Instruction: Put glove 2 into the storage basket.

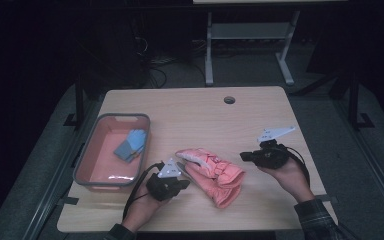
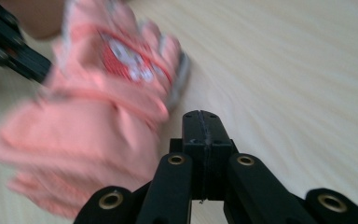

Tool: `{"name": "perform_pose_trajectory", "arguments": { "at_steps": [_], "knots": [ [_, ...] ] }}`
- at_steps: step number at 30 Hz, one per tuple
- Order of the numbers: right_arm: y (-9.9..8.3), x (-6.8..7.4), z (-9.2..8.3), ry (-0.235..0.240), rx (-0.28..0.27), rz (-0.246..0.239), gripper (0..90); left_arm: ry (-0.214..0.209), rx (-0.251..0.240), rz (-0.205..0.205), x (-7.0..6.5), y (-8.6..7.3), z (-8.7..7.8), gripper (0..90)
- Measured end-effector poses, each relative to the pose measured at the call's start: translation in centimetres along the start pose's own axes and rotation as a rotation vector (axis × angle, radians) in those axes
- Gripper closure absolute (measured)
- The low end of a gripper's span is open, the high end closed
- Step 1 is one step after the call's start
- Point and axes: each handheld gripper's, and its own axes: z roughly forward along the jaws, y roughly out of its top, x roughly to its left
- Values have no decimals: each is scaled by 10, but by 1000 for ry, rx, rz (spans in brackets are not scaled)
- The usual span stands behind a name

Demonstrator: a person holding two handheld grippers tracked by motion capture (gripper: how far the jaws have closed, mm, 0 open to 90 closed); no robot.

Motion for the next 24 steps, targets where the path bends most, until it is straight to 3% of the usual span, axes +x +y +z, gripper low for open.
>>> {"name": "perform_pose_trajectory", "arguments": {
  "at_steps": [5, 7, 16, 21, 24],
  "knots": [
    [-24, -17, 8, 39, 29, 17, 898, -38, 7, 74, -25, 12, 7, 894],
    [-32, -20, 12, 54, 48, 18, 898, -58, -4, 84, -30, 18, 9, 893],
    [-41, -12, 33, 136, 95, 15, 898, -92, -30, 80, -38, 39, 25, 893],
    [-38, -10, 31, 168, 60, 17, 898, -93, -38, 94, -38, 46, 28, 893],
    [-37, -8, 27, 192, 36, 25, 898, -90, -50, 81, -38, 46, 26, 892]
  ]
}}
